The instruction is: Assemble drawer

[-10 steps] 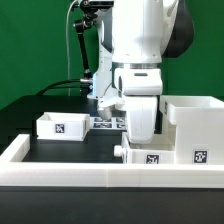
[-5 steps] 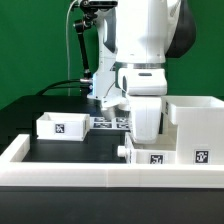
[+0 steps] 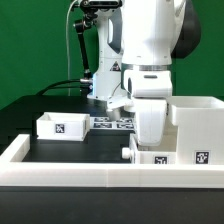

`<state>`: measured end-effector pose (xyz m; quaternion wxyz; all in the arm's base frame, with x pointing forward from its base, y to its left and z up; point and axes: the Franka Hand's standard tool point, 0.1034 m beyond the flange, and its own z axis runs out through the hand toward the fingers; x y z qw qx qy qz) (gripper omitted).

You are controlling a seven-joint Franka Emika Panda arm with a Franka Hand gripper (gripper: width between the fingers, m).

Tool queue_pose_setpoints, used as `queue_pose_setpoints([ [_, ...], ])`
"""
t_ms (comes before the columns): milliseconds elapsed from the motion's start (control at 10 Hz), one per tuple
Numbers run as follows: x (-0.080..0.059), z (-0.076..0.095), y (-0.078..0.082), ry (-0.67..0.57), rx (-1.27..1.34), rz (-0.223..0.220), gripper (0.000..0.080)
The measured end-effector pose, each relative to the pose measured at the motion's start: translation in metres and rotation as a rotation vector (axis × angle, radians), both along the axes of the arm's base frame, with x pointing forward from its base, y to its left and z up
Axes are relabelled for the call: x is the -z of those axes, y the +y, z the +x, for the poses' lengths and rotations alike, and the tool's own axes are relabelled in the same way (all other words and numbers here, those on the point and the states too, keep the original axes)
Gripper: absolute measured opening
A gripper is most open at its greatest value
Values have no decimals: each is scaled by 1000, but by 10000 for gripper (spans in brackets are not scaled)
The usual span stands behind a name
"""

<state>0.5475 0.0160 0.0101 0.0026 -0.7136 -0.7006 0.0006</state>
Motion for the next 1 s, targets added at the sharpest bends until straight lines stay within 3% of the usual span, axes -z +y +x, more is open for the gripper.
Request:
queue_pose_setpoints([
  [100, 0, 0, 0, 0, 0, 0, 41],
  [200, 0, 0, -1, 0, 1, 0, 111],
  [300, 0, 0, -2, 0, 4, 0, 297],
  [400, -1, 1, -2, -2, 11, 0, 434],
  [500, -2, 1, -2, -4, 29, 0, 434],
  [600, -3, 2, -1, -5, 69, 1, 598],
  [1000, -29, 6, 6, -6, 91, -8, 645],
])
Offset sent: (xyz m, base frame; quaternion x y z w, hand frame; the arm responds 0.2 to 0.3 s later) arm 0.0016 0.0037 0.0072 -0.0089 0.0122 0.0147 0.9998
